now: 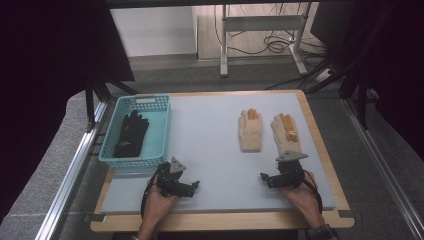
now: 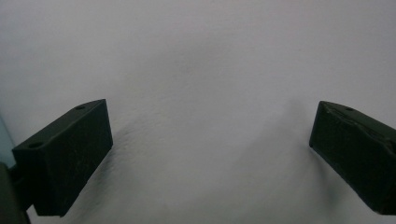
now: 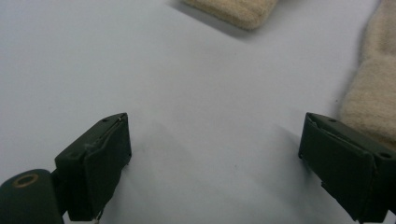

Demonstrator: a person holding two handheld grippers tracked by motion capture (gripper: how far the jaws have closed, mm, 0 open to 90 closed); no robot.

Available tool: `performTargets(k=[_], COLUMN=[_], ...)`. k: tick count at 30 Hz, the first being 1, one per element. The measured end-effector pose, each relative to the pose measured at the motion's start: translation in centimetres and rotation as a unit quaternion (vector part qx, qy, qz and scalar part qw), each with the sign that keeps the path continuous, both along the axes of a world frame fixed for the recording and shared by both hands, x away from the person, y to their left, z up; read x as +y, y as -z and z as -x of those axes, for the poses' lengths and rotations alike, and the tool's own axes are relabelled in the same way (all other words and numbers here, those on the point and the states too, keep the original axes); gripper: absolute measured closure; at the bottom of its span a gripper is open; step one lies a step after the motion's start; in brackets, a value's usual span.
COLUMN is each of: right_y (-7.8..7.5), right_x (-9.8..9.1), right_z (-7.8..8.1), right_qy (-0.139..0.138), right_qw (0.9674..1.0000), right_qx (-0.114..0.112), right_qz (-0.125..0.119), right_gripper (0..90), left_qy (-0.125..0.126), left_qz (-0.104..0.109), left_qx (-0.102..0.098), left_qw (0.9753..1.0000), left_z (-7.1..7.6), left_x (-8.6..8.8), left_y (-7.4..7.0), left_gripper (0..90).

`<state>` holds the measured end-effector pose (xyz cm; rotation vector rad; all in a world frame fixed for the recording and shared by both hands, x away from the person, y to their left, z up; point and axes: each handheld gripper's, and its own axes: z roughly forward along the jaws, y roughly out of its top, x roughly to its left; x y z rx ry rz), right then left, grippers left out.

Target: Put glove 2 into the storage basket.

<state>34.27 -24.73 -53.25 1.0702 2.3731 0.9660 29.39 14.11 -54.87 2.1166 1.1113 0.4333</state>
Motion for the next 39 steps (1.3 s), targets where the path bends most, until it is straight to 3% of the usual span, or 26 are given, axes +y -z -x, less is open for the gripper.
performTargets(k=[3,11,17,25,28,30,31,32,33,39], right_y=[0.0,-1.0,-2.2,-3.7,-4.4,-5.0,-5.0,-5.2,-5.2,-4.7], right_x=[0.0,-0.3,-0.2,0.7,1.3,2.1,2.1,2.9,2.9,5.2], right_z=[0.1,0.2,-1.0,-3.8,-5.3,-6.8,-6.8,-8.0,-8.0,-11.5], right_qy=[0.002,-0.001,0.005,-0.006,-0.007,-0.009,-0.009,-0.012,-0.012,-0.017], right_qw=[1.0,0.9999,0.9997,0.9996,0.9994,0.9993,0.9993,0.9992,0.9992,0.9991], right_qx=[0.0,0.001,-0.007,-0.017,-0.024,-0.029,-0.029,-0.035,-0.035,-0.04], right_qz=[-0.002,-0.015,-0.023,-0.019,-0.022,-0.019,-0.019,-0.014,-0.014,-0.005], right_gripper=[10.8,22.5,26.7,55.4,62.0,62.5,62.5,57.9,57.9,35.0], left_qy=[0.002,0.001,0.0,0.0,0.0,0.0,0.0,0.0,0.0,0.0], left_qz=[0.002,0.003,0.003,0.001,0.001,0.001,0.001,0.002,0.002,0.002], left_qx=[0.018,0.016,0.015,0.015,0.015,0.015,0.015,0.015,0.015,0.014], left_qw=[0.9998,0.9999,0.9999,0.9999,0.9999,0.9999,0.9999,0.9999,0.9999,0.9999], left_z=[-0.3,-0.2,-0.2,-0.2,-0.2,-0.2,-0.2,-0.2,-0.2,-0.2], left_x=[0.0,0.0,0.0,0.1,0.1,0.1,0.1,0.1,0.1,0.1], left_y=[0.1,0.2,0.2,0.2,0.2,0.2,0.2,0.2,0.2,0.2], left_gripper=[0.0,0.0,0.3,0.6,0.8,0.9,0.9,0.9,0.9,1.0])
